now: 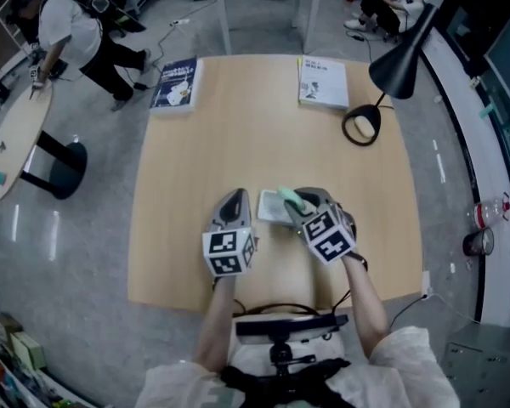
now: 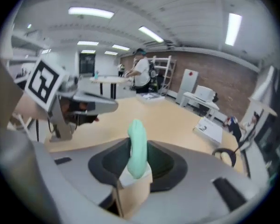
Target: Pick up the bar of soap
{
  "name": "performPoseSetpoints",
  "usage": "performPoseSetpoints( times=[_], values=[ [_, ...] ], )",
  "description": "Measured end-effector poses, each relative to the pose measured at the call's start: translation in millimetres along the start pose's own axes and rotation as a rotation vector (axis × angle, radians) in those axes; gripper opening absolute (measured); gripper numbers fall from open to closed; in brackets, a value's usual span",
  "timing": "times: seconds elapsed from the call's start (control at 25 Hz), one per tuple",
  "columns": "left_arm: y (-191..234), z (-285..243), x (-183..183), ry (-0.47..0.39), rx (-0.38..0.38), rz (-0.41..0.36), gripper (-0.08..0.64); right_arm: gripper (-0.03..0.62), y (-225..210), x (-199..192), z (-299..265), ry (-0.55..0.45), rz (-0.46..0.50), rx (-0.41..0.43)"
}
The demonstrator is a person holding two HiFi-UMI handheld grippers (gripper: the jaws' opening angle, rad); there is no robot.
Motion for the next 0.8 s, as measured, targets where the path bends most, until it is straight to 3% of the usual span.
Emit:
performPoseSetpoints(
  times=[0.24,0.44,0.52,0.8],
  values=[
    [-32,25,25,-0.078,-0.002,-0.001,0.015,0.123,-40,-11,72,-0.273,-0.575,-0.031],
    [-60,51,19,-0.09,-0.005,0.017,0.015,0.121,-39,-34,115,-0.476,-0.964,0.108],
    [-67,64,8,-0.076,0.001,0.019,0.015,0.121,-35,-41,126,-0.508,-1.004,0.122],
    [-73,104,5,-0.08,0.036,0.009,0.015,0.121,-23,-52,144,-0.526,-0.998,0.08]
  ],
)
Point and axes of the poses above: the fingertips, and each gripper's own axes: z backward along the fingers, y to its left, x out of its top, the point moved 3 cm from there along z, backward along the fingers, and after that the axes turned 7 degrees about -x, right-handed, at the moved point
